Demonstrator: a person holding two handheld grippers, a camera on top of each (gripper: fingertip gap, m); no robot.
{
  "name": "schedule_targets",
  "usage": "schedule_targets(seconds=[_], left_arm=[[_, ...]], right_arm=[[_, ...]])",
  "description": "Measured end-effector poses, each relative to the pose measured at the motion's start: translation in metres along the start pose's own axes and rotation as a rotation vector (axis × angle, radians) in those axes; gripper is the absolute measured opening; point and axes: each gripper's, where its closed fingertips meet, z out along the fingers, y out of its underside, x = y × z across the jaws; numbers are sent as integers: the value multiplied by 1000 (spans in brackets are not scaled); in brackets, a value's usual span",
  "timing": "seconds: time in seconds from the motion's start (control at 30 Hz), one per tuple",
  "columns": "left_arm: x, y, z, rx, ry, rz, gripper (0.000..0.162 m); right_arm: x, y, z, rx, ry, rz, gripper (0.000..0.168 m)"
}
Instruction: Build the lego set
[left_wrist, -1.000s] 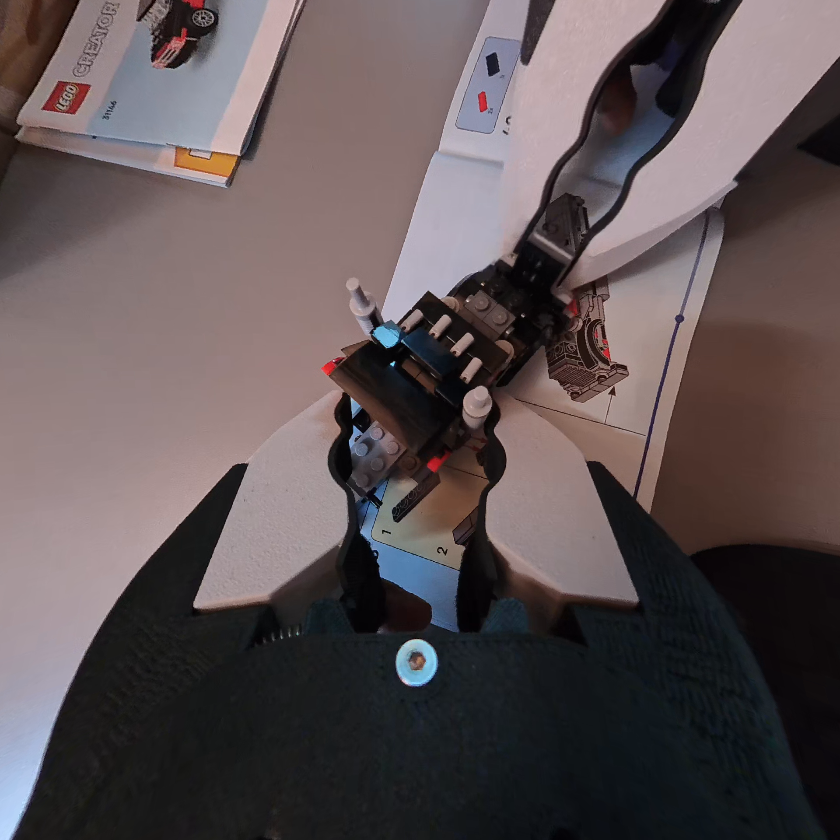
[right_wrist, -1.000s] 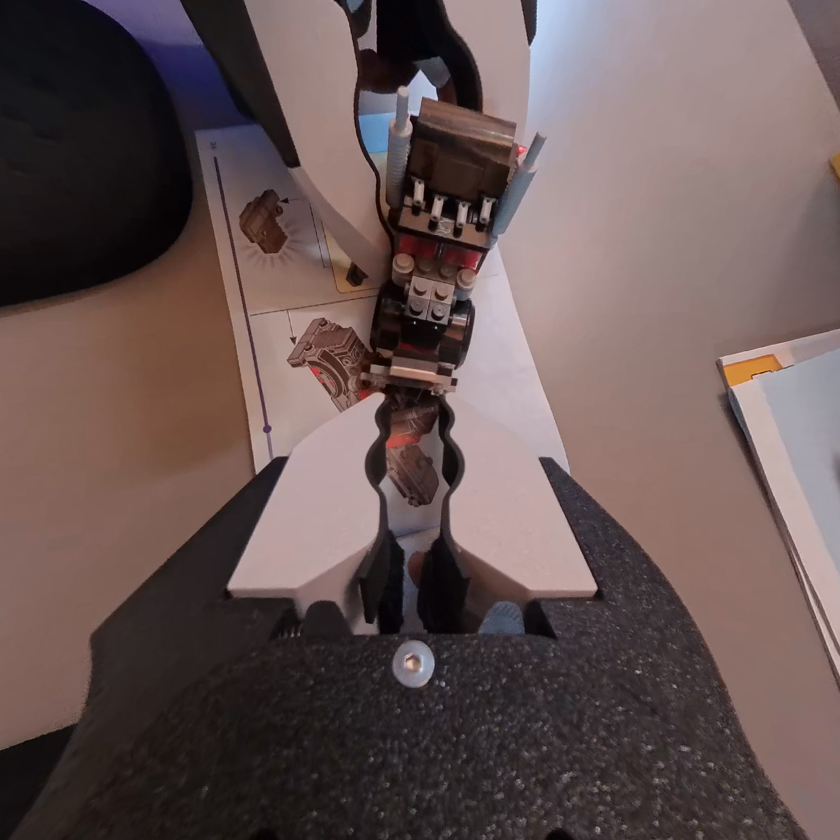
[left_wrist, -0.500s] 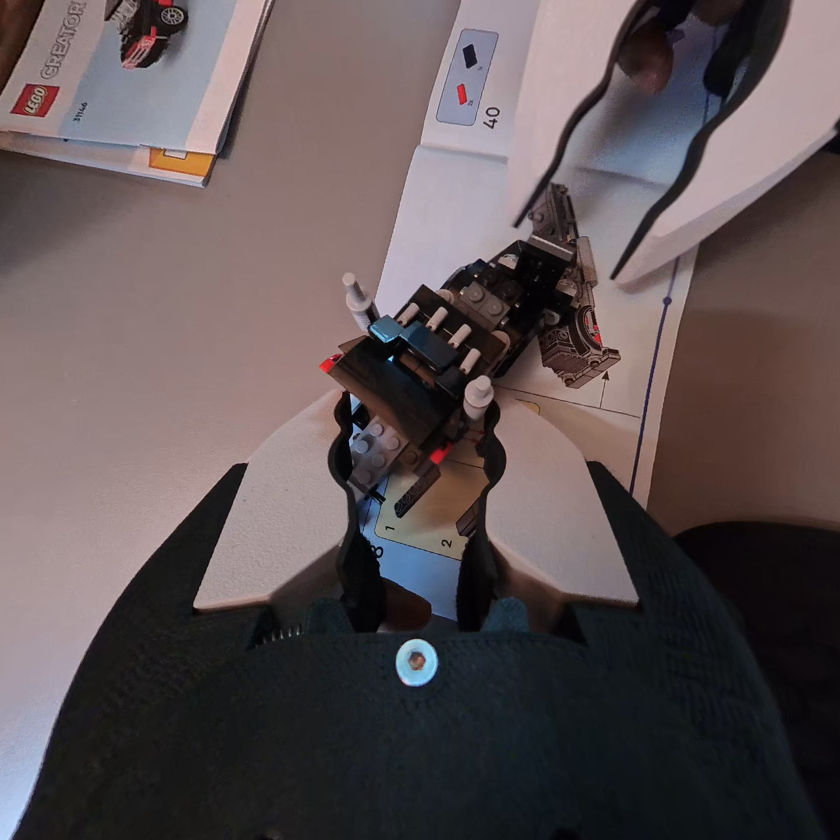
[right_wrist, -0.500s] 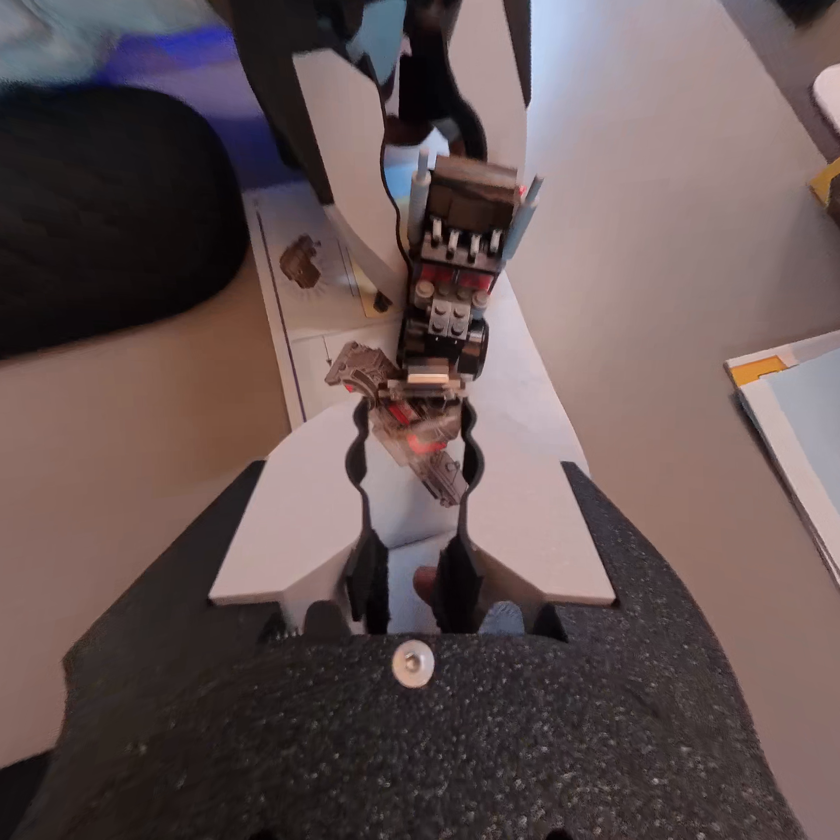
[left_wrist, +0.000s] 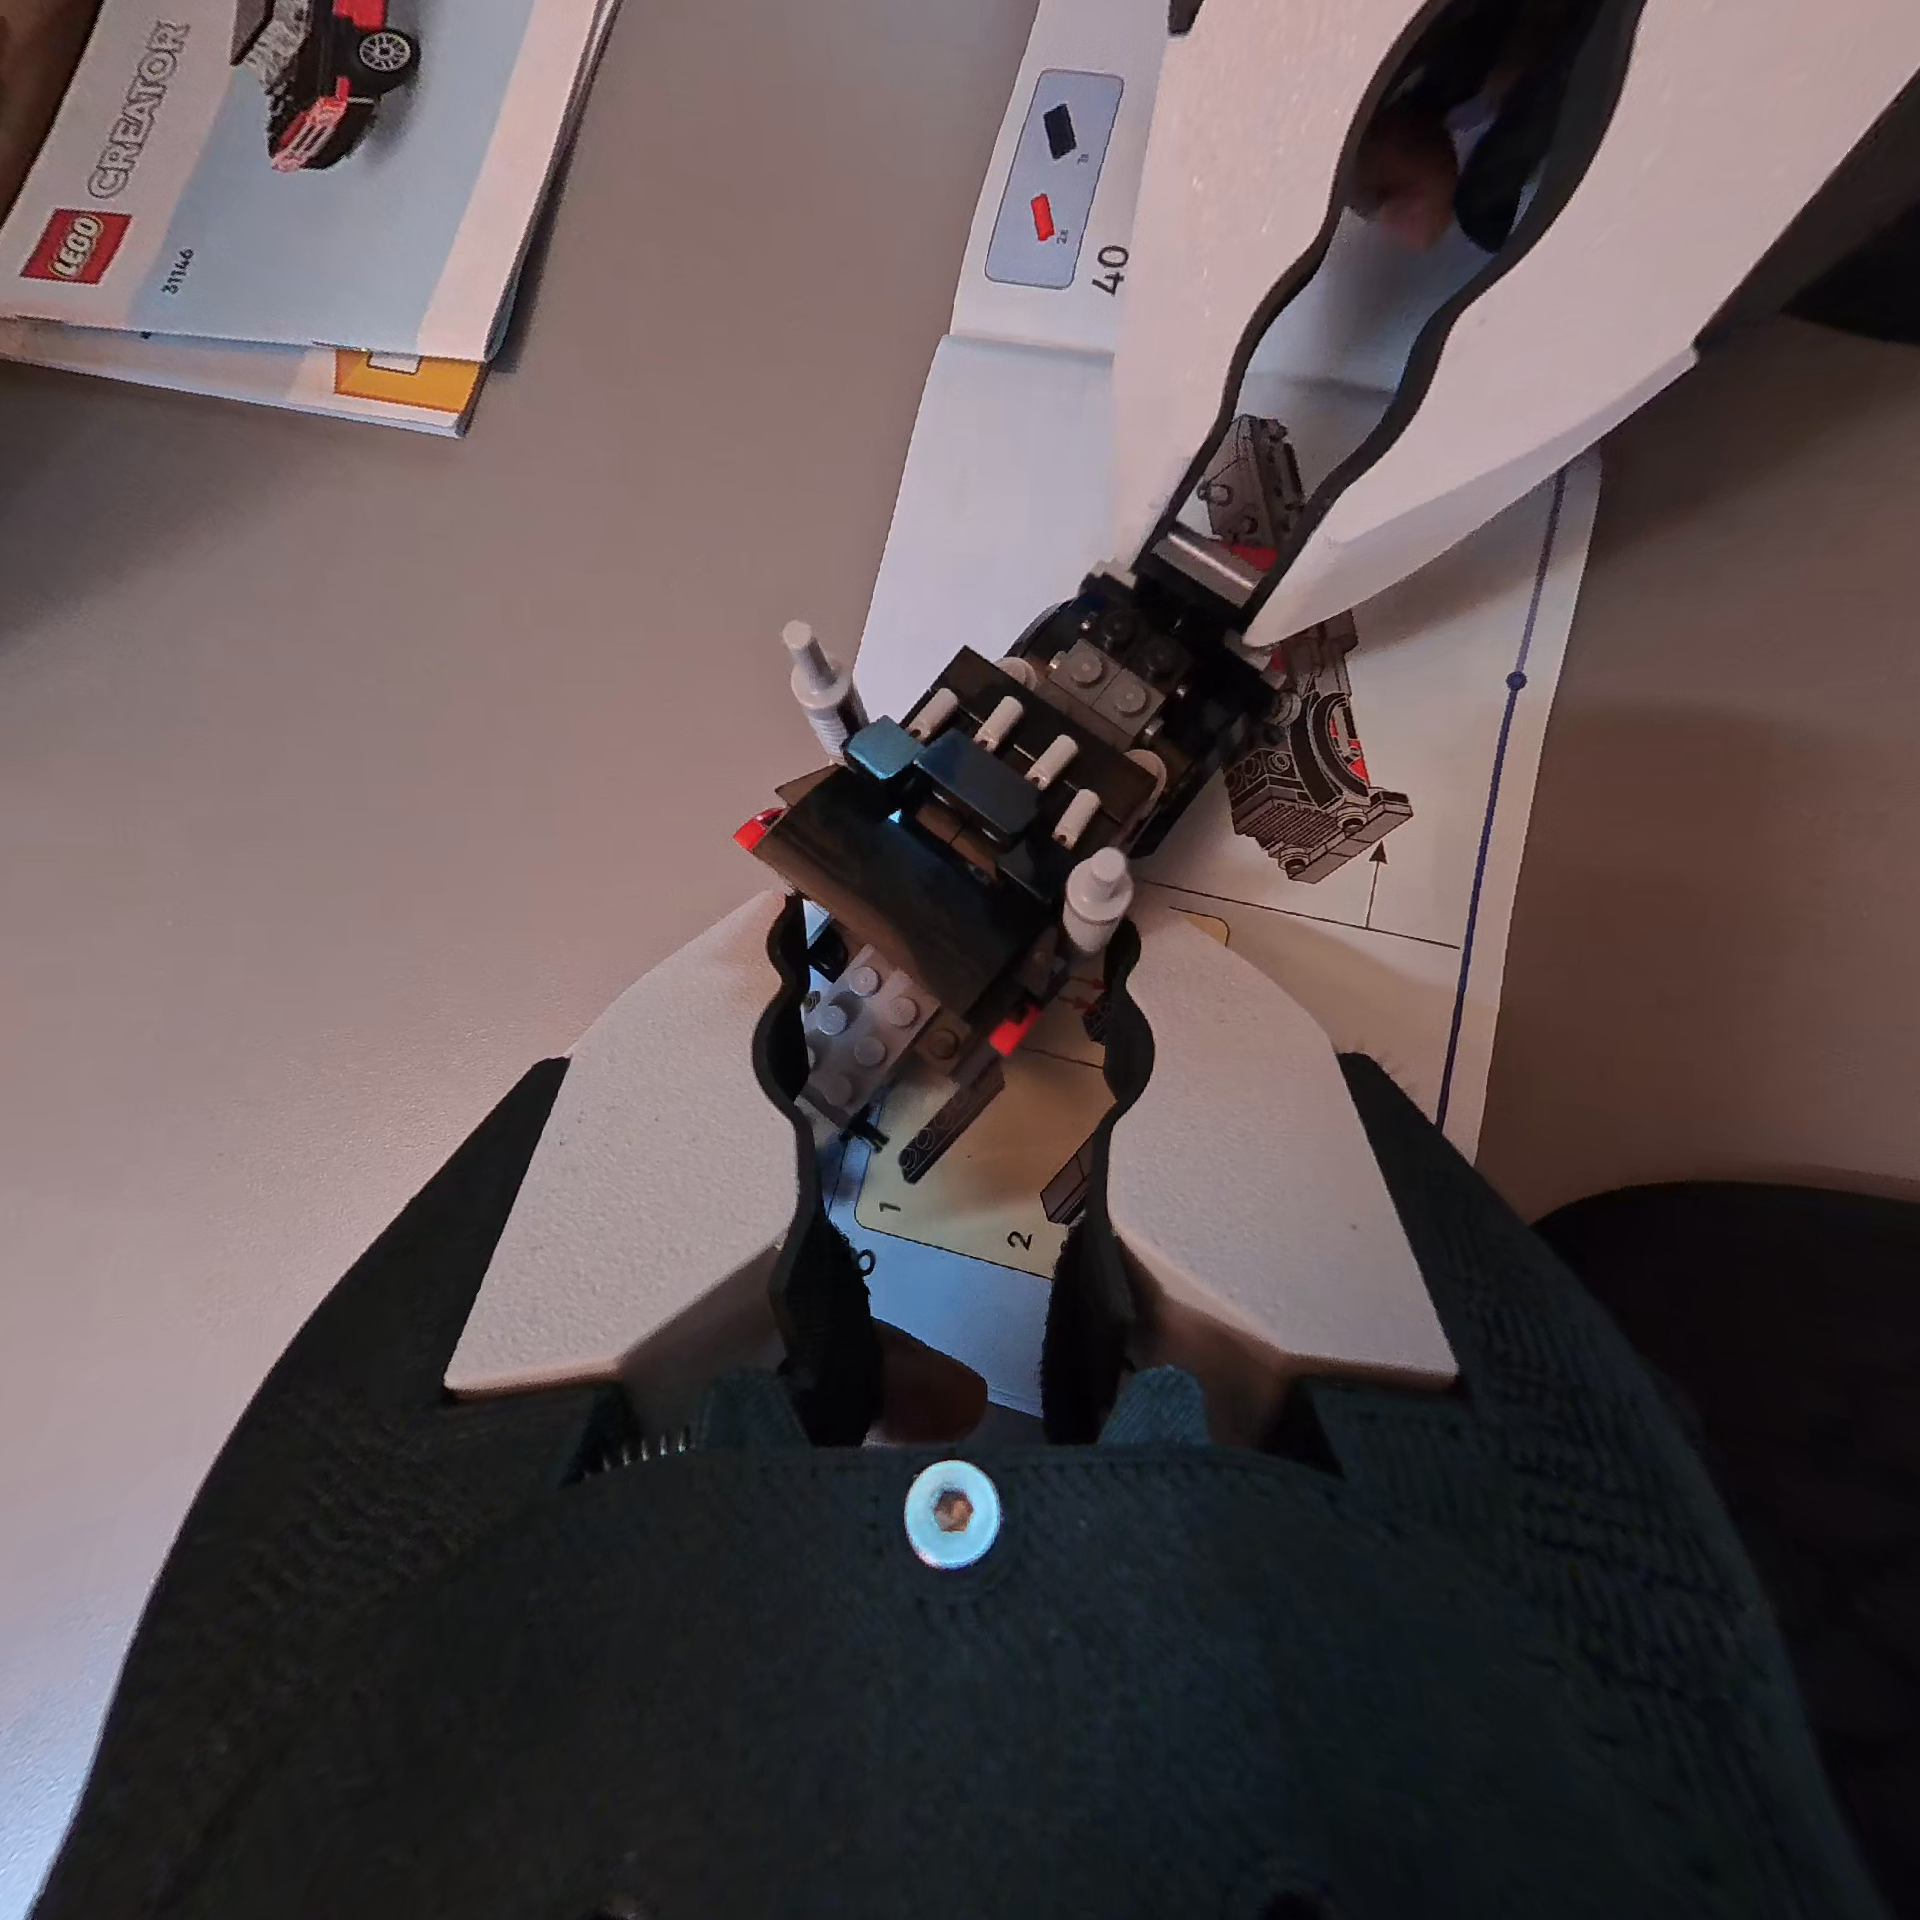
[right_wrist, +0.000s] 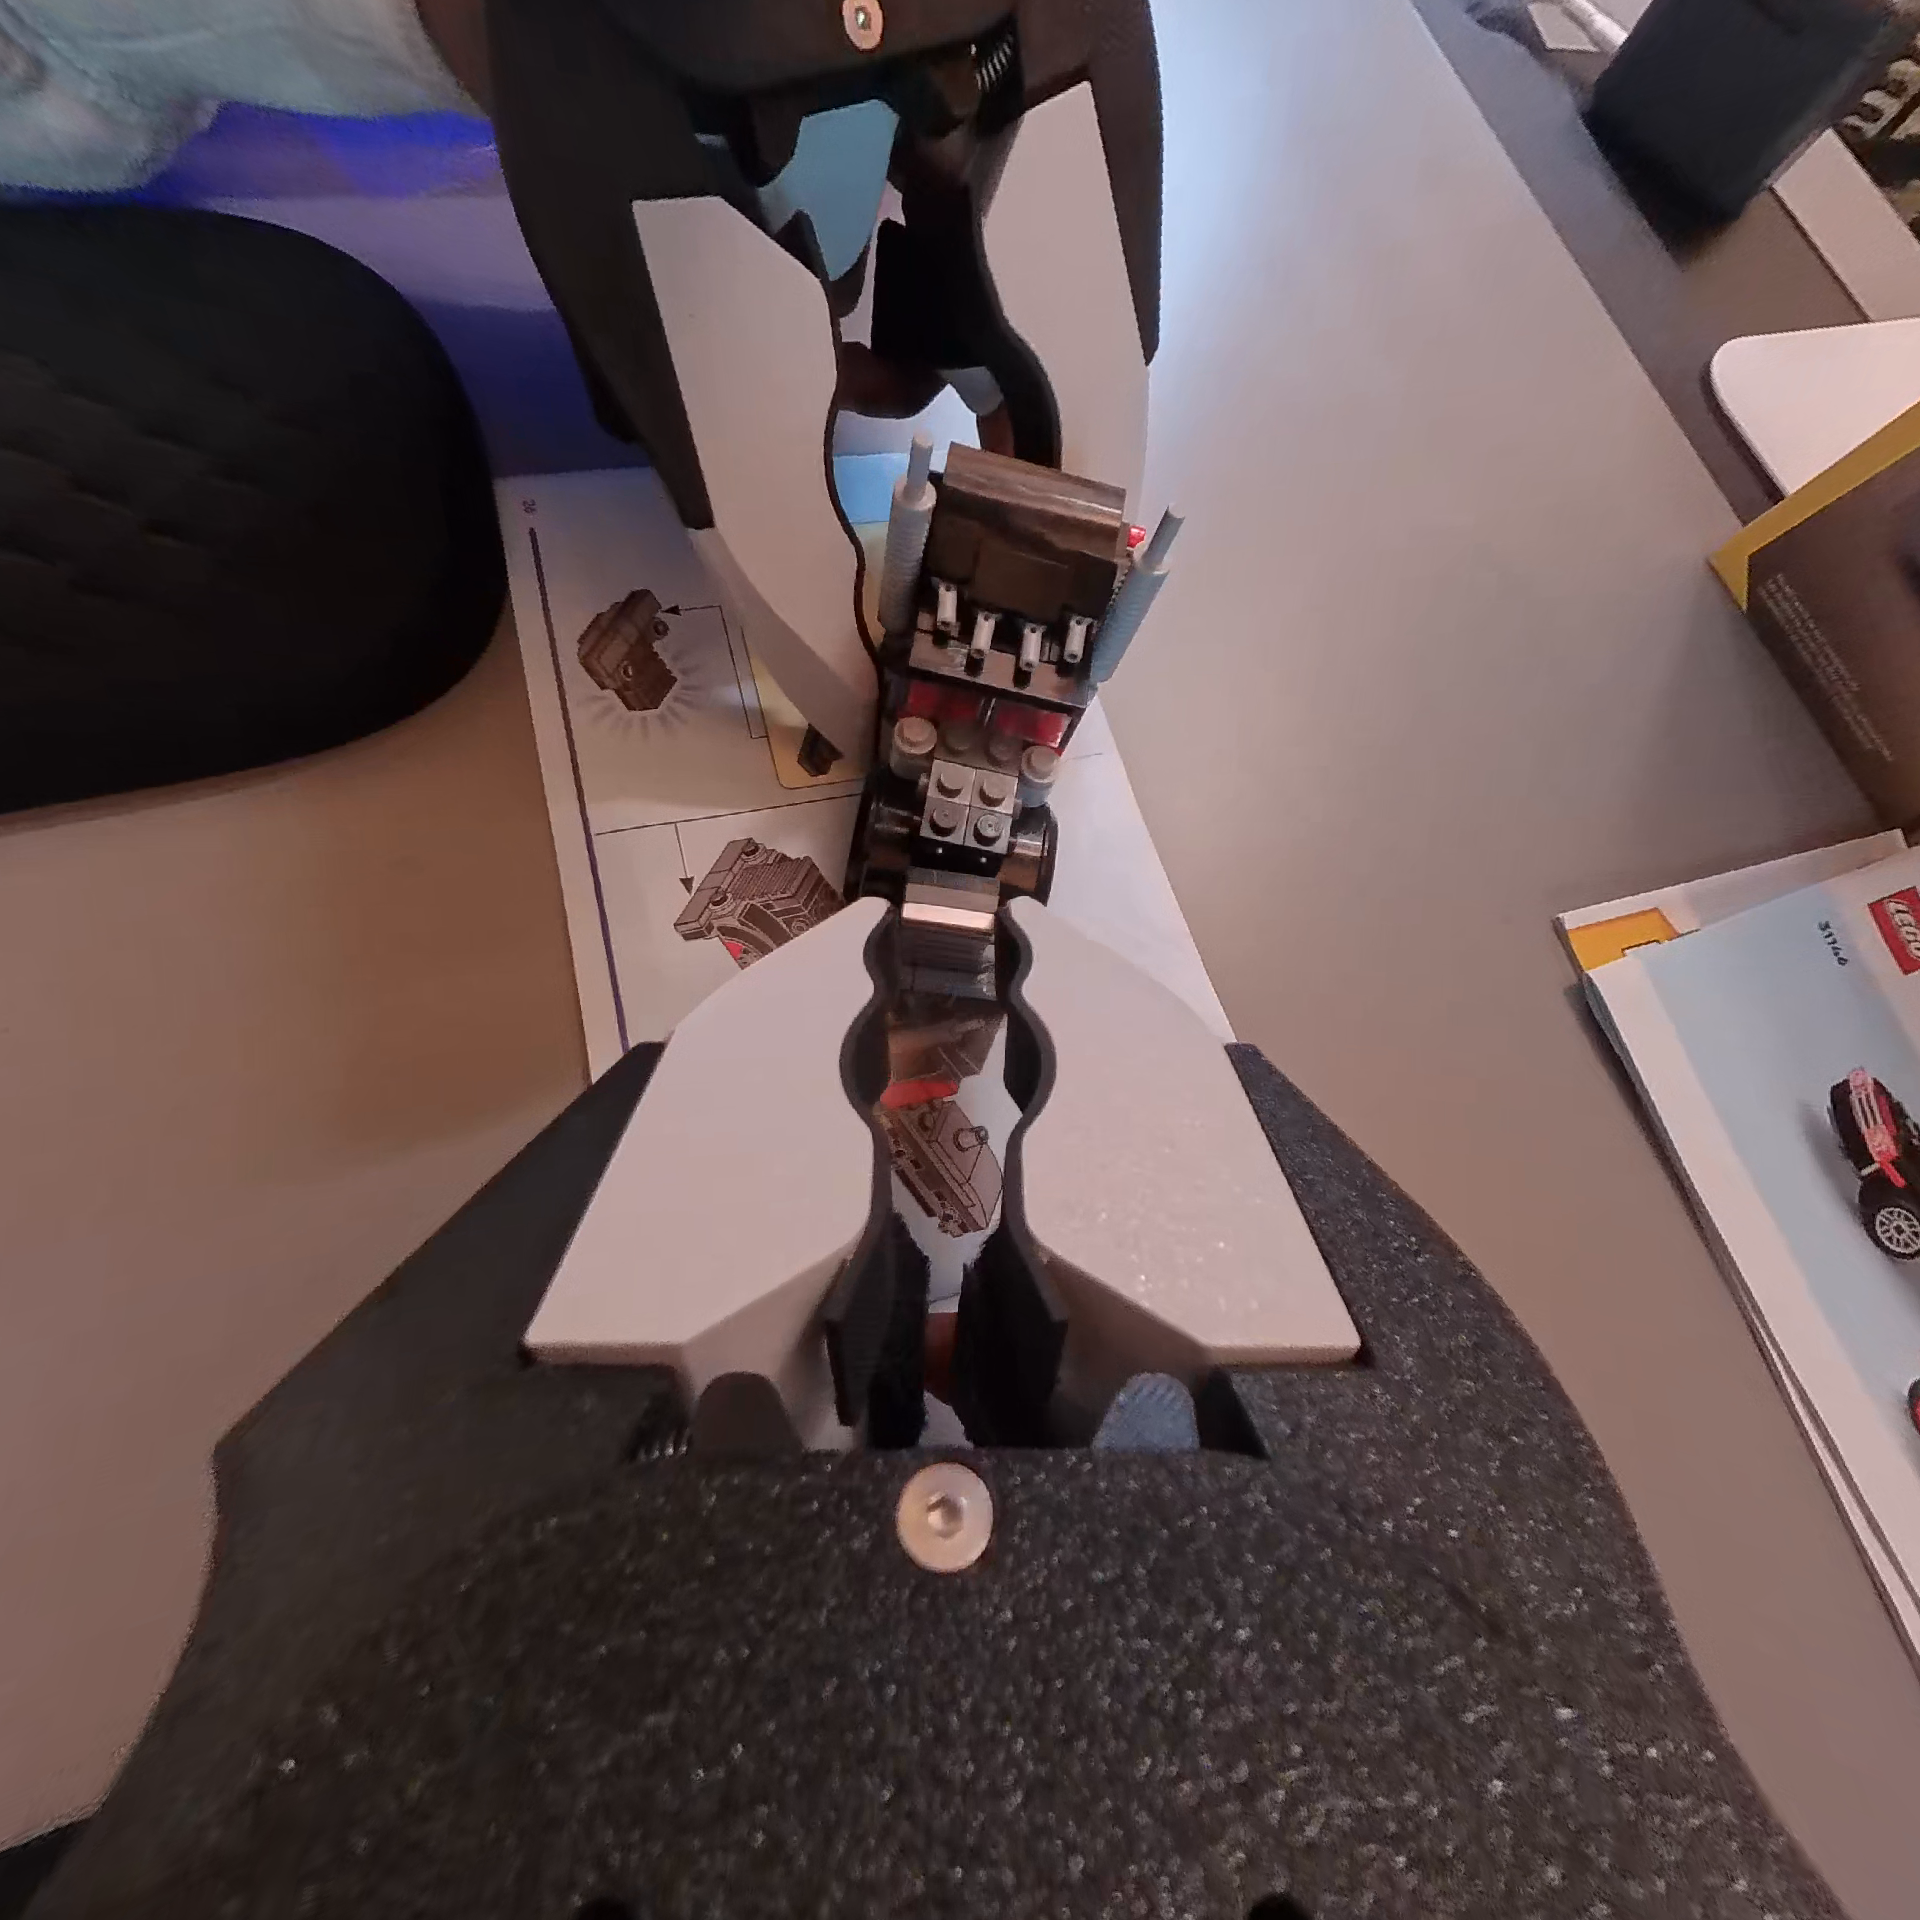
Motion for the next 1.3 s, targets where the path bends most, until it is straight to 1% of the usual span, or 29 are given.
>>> schedule_targets(seconds=[0.27, 0.3, 0.37, 0.4, 0.43, 0.5, 0.53, 0.57, 0.7, 0.97, 1.2, 1.3], left_arm=[[1, 0, 0, 2, 3, 6, 54], [1, 0, 0, 2, 4, 7, 53], [1, 0, 0, 4, 4, 10, 53], [1, 0, 0, 4, 5, 11, 53], [1, 0, 0, 5, 5, 11, 53], [1, 0, 0, 7, 6, 13, 53], [2, 0, 0, 8, 7, 15, 53], [2, 0, 0, 8, 7, 16, 52], [3, -1, 1, 5, 10, 18, 52], [3, -1, 1, 3, 11, 19, 52], [3, -1, 0, 15, 15, 23, 53], [6, 2, -5, 21, 41, 29, 55]], right_arm=[[-2, -1, 1, 43, -32, 47, 17], [-3, 0, 1, 33, -46, 46, 19], [-4, 7, -2, -11, -68, 65, 36], [-4, 10, -5, -23, -83, 78, 38], [-5, 12, -8, -29, -96, 91, 35], [-7, 18, -9, -51, -115, 101, 16], [-10, 21, -6, -70, -131, 101, 11], [-14, 23, -3, -88, -143, 97, 9], [-16, 23, 6, -116, -139, 74, 7], [-15, 21, 4, -124, -121, 56, 7], [-7, 11, -3, -26, -87, 58, 5], [-5, 8, -5, 15, -80, 94, 5]])
